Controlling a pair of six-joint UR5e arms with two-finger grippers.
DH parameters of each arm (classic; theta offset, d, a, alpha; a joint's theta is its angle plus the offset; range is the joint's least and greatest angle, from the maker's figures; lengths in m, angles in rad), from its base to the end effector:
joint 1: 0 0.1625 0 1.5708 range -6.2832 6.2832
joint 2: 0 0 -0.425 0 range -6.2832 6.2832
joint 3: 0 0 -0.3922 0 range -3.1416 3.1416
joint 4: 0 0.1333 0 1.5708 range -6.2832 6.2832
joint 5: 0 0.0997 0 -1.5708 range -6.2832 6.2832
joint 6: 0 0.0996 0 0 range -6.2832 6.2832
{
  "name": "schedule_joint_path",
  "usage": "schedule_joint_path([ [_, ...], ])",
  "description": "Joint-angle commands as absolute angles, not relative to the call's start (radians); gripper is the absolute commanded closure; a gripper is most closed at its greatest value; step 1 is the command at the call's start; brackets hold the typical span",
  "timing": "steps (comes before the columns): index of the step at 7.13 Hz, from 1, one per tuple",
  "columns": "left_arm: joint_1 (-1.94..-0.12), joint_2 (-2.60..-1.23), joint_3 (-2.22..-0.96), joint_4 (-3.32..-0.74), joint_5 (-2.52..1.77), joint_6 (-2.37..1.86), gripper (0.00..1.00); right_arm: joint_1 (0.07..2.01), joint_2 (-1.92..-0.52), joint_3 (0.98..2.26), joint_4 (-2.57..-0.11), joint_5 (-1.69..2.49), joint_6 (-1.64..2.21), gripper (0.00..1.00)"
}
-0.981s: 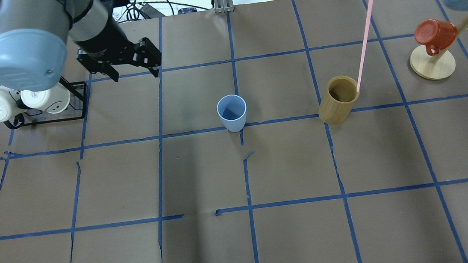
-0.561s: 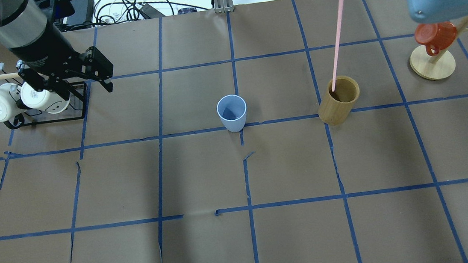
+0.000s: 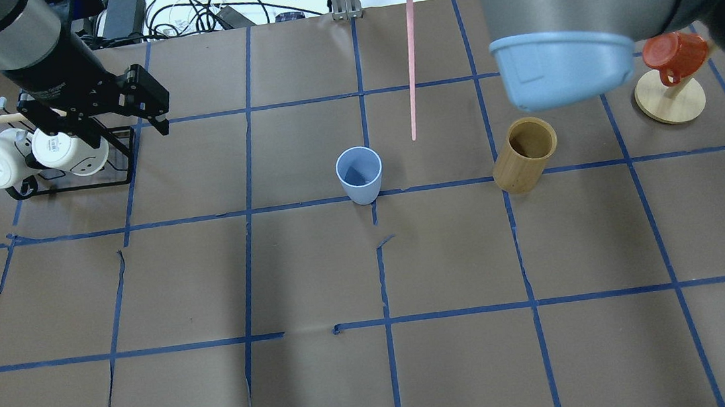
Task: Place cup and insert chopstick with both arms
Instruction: 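Lift the pink chopstick from the tan cup and move it over the blue cup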
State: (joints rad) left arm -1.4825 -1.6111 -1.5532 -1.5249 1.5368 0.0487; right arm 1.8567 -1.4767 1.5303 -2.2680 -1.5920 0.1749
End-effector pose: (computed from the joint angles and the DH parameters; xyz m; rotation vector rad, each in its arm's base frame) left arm -0.0911 -0.5213 0.4810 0.0609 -3.1084 0.0396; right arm 0.2869 -0.5109 0.5448 -0.1489 2.8634 -0.9376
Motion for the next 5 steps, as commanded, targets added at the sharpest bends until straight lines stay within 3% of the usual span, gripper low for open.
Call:
schedule_joint_path([
  [1, -1.555, -1.618, -1.548, -1.52, 1.548, -0.05, 0.0, 1.948, -1.428, 1.584, -2.377, -1.653, 0.225, 1.0],
  [5, -1.539, -1.598, -1.548, -1.528, 1.537, -0.02, 0.0, 1.968, -1.396, 1.663, -2.557, -1.663, 0.272, 1.0],
])
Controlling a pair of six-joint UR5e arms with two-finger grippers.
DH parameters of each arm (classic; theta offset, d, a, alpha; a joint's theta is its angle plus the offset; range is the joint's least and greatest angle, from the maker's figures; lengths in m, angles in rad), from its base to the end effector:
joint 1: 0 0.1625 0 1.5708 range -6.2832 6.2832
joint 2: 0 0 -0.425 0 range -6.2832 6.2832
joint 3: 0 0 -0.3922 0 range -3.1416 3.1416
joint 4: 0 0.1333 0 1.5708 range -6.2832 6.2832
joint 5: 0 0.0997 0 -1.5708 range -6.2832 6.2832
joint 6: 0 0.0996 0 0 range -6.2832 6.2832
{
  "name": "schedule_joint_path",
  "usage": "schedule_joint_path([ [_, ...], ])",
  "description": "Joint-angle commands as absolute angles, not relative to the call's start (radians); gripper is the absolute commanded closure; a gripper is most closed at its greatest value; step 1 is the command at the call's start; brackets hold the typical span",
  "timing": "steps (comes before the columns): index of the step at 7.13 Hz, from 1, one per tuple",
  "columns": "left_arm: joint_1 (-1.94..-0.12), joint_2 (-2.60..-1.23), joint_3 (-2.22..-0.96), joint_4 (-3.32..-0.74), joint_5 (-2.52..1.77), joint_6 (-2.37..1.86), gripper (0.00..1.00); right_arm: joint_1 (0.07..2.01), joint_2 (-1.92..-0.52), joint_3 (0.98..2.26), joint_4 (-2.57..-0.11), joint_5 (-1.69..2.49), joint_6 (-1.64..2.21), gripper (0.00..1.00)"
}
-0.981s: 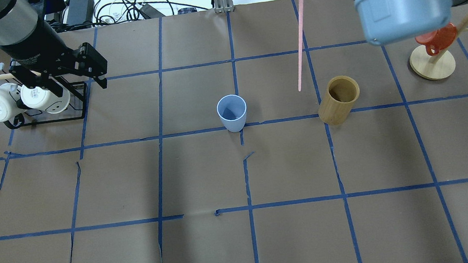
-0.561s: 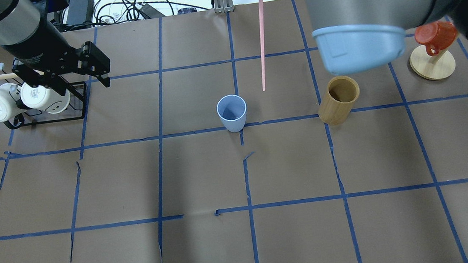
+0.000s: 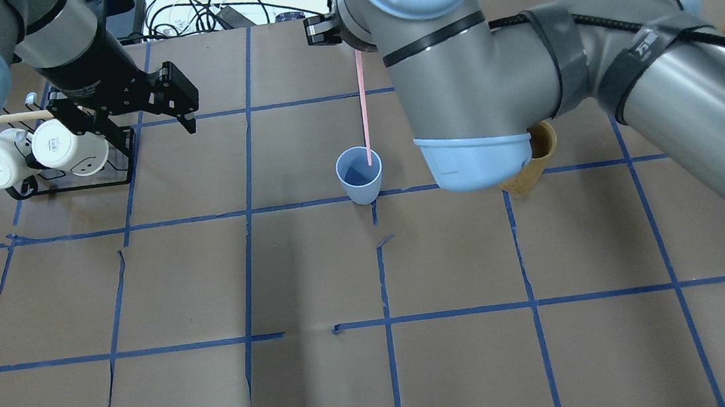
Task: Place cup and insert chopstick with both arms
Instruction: 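Lift the pink chopstick from the tan cup and move it over the blue cup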
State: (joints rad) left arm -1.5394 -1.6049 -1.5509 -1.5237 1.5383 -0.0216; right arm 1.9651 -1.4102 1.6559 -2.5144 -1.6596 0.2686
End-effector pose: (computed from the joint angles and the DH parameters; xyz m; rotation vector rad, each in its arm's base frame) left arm -0.1205 -0.5136 0.4855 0.0815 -3.1078 0.0514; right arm 0.3410 -0.4955 0.4747 -0.1317 2.8191 -1.0116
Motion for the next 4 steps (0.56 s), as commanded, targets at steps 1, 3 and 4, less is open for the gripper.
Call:
schedule_joint_path([
  [1, -1.537, -1.6, -1.545, -1.528, 1.54, -0.018, 0.0, 1.968, -1.359, 1.664, -2.635, -1.663, 0.272, 1.0],
  [3, -1.539, -1.574, -1.545, -1.535, 1.551, -0.018, 0.0, 1.97, -1.341, 1.67, -2.652, -1.664, 0.268, 1.0],
  [4, -1.536, -1.565, -1.558, -1.536, 1.586, -0.017, 0.0, 1.97, -1.341, 1.698, -2.654, -1.683, 0.271, 1.0],
])
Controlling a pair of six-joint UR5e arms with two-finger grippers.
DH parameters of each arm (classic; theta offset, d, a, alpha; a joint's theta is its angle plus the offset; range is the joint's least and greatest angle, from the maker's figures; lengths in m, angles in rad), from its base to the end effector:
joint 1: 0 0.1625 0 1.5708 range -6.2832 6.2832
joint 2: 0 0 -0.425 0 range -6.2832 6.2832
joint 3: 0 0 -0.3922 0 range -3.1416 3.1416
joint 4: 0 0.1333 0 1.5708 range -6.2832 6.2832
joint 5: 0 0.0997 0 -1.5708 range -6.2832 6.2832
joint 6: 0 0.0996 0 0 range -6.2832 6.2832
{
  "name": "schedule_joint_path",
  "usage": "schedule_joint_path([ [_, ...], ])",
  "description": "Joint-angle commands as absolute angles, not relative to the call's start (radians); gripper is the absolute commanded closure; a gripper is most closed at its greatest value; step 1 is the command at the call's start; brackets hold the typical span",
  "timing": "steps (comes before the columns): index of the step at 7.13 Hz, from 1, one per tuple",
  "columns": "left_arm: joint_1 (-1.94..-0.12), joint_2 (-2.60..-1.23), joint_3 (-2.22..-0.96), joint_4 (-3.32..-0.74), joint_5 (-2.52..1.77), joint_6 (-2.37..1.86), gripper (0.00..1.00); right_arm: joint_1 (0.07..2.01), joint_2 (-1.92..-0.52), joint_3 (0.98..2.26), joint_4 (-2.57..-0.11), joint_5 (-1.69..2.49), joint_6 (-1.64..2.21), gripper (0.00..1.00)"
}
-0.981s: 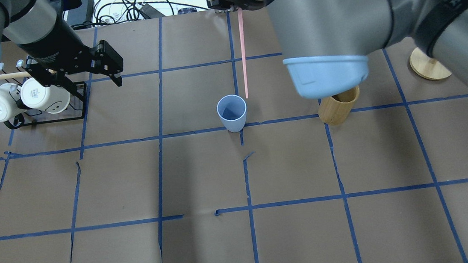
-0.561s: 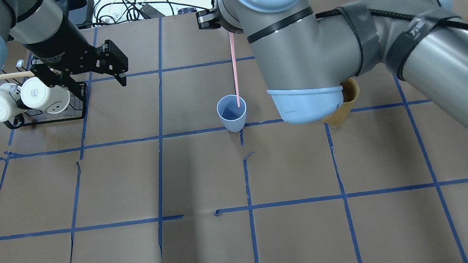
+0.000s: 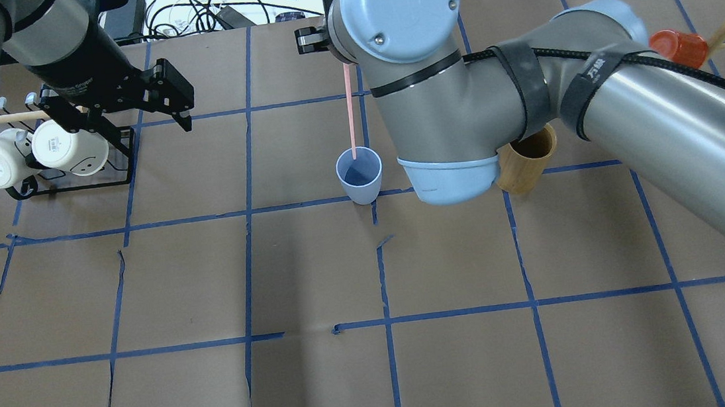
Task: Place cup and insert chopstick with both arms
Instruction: 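Lower the chopstick into the blue cup with the right gripper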
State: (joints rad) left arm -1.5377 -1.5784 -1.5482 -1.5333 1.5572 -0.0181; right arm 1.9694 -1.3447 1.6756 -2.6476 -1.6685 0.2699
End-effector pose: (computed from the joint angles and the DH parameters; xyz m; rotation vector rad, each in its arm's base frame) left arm -0.1180 -0.5044 0.4991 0.0795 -3.1263 0.0822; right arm 0.3494 -0.5112 0.4441 -0.1261 2.7856 -1.0752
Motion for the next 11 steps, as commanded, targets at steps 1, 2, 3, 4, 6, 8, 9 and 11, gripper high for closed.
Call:
schedule_joint_path([
  [1, -1.537, -1.557, -1.539, -1.532, 1.688, -0.018, 0.0, 1.97, -1.342, 1.713, -2.654, -1.686, 0.273, 1.0],
  [2, -1.54, -1.546, -1.536, -1.523, 1.763, -0.034, 0.0, 1.97, -1.342, 1.716, -2.654, -1.684, 0.275, 1.0],
  [3, -1.543, -1.551, -1.555, -1.526, 1.702, -0.031, 0.0, 1.97, -1.342, 1.715, -2.655, -1.684, 0.276, 1.0],
  [4, -1.53, -1.551, -1.537, -1.522, 1.65, -0.017, 0.0, 1.97, -1.341, 1.715, -2.658, -1.684, 0.279, 0.27],
  [6, -1.514, -1.546, -1.551, -1.537, 1.574, -0.025, 0.0, 1.968, -1.35, 1.7, -2.657, -1.683, 0.282, 0.0],
  [8, -1.488, -1.56, -1.539, -1.531, 1.522, -0.018, 0.0, 1.945, -1.356, 1.578, -2.493, -1.683, 0.276, 0.0],
  [9, -1.489, -1.548, -1.545, -1.534, 1.532, -0.02, 0.0, 1.927, -1.376, 1.465, -2.222, -1.684, 0.276, 0.0],
  [11, -1.488, -1.525, -1.531, -1.528, 1.523, -0.025, 0.0, 1.814, -1.39, 1.372, -1.809, -1.675, 0.262, 0.0],
])
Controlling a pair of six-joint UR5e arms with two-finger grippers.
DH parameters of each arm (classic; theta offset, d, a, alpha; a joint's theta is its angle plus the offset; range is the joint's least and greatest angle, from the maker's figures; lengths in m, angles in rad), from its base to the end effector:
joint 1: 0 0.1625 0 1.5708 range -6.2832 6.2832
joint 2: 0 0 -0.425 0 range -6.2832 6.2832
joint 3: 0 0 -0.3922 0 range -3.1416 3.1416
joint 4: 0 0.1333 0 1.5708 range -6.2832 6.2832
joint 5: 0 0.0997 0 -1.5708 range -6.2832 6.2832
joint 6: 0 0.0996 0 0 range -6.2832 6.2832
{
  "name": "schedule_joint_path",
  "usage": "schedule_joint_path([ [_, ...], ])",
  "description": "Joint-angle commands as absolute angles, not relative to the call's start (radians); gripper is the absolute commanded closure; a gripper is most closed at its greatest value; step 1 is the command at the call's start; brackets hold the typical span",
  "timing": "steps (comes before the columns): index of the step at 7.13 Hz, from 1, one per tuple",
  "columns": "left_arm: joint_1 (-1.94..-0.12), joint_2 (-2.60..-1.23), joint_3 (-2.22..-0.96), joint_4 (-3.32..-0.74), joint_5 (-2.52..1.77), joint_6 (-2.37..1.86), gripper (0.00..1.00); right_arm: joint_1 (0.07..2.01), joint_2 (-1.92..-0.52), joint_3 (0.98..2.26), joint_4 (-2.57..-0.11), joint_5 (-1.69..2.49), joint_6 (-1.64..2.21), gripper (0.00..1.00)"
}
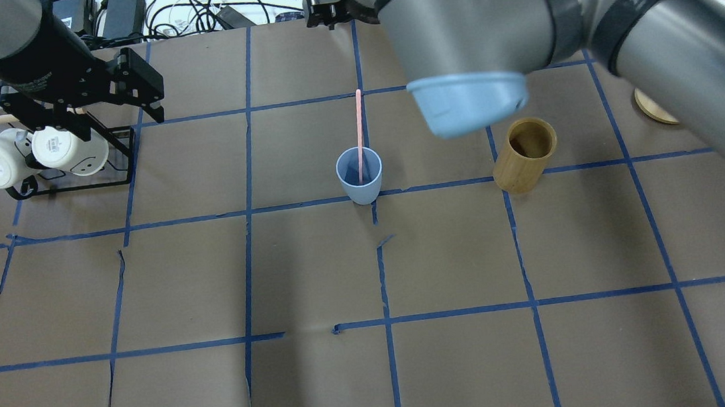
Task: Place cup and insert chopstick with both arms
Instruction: 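Release the chopstick and raise the right gripper away from the cups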
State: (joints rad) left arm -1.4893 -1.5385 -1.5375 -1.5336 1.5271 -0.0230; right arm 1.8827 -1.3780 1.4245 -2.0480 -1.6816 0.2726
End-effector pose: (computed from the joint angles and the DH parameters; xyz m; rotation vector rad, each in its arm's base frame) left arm -0.0975 -0.4966 0.5242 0.1583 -3.0927 0.1612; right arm 0.3021 -0.5384 0.5131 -0.0229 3.0457 -0.6866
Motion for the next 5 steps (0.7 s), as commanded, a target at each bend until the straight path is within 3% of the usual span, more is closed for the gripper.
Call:
schedule_joint_path([
  [1, -1.482, -1.526, -1.542, -1.528, 1.508, -0.081, 0.0, 1.754, -1.414, 1.373, -1.666, -1.674, 0.203, 0.0],
  [5, -1.476, -1.529, -1.569, -1.543, 1.506, -0.097, 0.0, 1.641, -1.465, 1.379, -1.301, -1.666, 0.127, 0.0],
])
